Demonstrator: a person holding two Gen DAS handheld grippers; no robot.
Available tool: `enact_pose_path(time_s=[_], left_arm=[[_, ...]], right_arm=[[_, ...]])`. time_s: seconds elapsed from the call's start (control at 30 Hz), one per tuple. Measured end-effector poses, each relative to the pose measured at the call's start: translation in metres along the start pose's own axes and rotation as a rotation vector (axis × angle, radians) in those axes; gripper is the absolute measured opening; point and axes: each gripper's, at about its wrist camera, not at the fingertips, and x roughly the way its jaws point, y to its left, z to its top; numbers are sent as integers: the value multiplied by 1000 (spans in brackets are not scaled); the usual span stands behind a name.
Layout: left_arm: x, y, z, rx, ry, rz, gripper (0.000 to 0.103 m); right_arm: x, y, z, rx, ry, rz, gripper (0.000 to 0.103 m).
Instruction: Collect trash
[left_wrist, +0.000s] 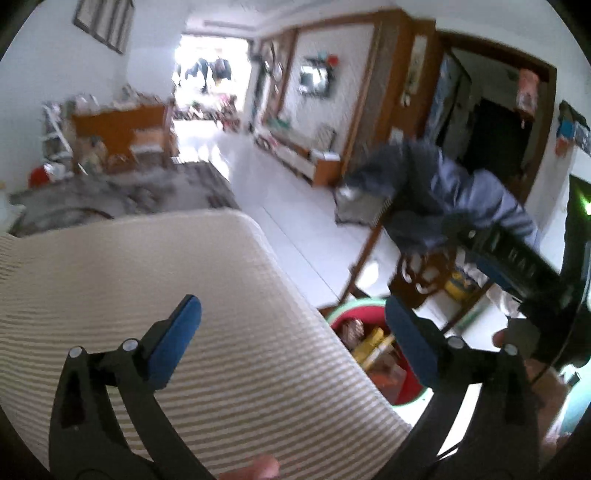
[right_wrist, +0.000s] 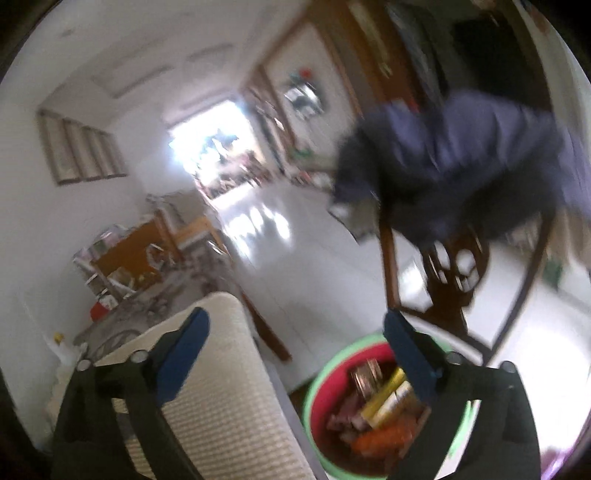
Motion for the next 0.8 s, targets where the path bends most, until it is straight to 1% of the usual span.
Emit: enact_pose_path(time_s=[0.03,0.1,0.17,0.2,0.27,0.33,0.4,0.47,0.57,0.8], left_arm=[[-12,6,2,3,-33,20,97],[-28,13,4,15,-86,53,97],[-46,20,3,41,-140,104,98],[-51,23,2,51,-154,120,98],[-60,28,2,60,-167,135,98],[-67,37,1,50,-171,135,98],[-72,42,1,32,-168,146,98],[-74,47,2,14,-162,165,98],[-80,48,-1,27,-177,201,98],[-85,43,-6,47,-206,234,98]], right_arm=[[-4,13,-2,-37,-33,20,97],[-6,31,-6,-86,-66,35,97],[-5,46,-14,-125,-75,57,97],[-4,52,-18,-136,-82,79,97],[1,63,-23,-142,-58,97,97],[6,70,-25,-127,-31,137,97],[9,71,-27,-104,-20,154,97],[11,70,-28,-75,-15,160,97],[12,69,-30,-44,-7,159,97],[15,62,-32,-7,19,166,97]])
